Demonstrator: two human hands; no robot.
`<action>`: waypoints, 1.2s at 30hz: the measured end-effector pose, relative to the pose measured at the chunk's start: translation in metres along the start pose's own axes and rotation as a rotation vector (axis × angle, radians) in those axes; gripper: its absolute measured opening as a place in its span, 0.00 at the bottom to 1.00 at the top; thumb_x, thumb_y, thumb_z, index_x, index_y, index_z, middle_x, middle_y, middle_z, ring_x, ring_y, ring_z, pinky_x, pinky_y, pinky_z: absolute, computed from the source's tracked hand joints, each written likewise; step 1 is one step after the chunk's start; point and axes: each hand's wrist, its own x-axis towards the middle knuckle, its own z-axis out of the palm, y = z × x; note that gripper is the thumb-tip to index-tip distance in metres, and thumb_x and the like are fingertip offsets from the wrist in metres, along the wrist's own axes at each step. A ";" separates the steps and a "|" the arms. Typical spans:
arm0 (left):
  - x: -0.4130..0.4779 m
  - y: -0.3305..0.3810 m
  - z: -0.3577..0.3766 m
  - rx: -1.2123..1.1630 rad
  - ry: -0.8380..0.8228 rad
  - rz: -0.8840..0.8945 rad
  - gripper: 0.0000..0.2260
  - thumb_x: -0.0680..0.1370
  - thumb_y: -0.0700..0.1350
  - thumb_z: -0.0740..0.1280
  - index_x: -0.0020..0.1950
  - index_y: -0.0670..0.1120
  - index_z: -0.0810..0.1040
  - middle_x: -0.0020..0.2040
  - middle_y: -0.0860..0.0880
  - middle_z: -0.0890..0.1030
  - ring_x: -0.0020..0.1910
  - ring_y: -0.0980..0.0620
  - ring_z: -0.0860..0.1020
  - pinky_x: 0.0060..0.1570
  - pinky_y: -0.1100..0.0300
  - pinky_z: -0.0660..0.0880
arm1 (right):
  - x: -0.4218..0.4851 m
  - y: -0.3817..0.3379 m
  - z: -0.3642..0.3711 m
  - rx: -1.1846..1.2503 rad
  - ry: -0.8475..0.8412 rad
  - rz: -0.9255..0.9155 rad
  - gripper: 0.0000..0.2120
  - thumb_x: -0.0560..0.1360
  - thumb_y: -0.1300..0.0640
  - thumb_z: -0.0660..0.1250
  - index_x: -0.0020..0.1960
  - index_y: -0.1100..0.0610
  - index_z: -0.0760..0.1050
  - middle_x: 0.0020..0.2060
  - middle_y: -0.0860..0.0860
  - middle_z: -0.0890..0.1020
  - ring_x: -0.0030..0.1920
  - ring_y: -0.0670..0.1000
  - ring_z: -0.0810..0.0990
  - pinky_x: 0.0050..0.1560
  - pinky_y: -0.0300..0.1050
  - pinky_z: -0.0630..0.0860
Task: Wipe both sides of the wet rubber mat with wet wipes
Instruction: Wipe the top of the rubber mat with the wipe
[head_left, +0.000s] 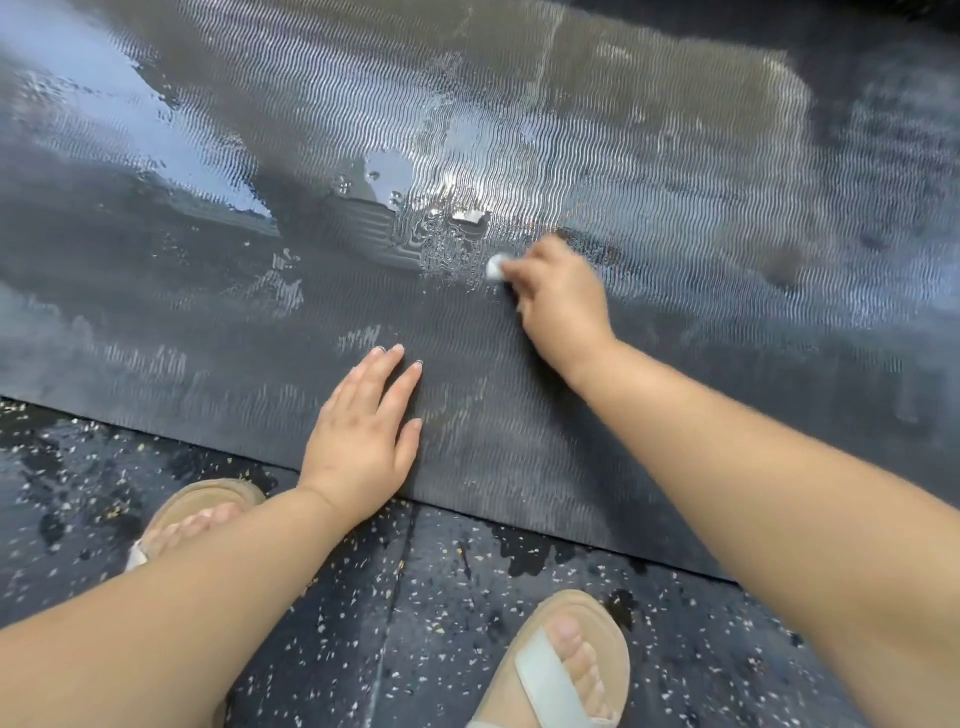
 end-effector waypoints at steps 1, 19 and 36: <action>0.000 0.000 -0.001 0.019 0.001 0.006 0.22 0.79 0.48 0.59 0.71 0.41 0.69 0.73 0.42 0.66 0.73 0.42 0.62 0.70 0.48 0.59 | -0.020 -0.010 0.003 0.014 -0.025 -0.070 0.08 0.74 0.61 0.66 0.50 0.55 0.82 0.42 0.59 0.78 0.42 0.61 0.77 0.39 0.46 0.70; -0.002 0.000 0.000 0.109 -0.028 -0.064 0.24 0.80 0.46 0.59 0.76 0.49 0.59 0.77 0.52 0.55 0.76 0.51 0.50 0.73 0.55 0.47 | -0.006 0.014 -0.008 0.060 -0.024 0.108 0.12 0.79 0.61 0.60 0.59 0.57 0.78 0.50 0.58 0.76 0.52 0.60 0.74 0.50 0.52 0.72; 0.021 0.020 -0.022 0.139 -0.126 -0.204 0.22 0.80 0.49 0.57 0.74 0.51 0.60 0.72 0.53 0.61 0.70 0.50 0.59 0.67 0.55 0.61 | -0.019 0.025 -0.011 -0.079 -0.123 -0.375 0.08 0.72 0.59 0.66 0.45 0.50 0.83 0.40 0.51 0.76 0.44 0.56 0.74 0.40 0.46 0.70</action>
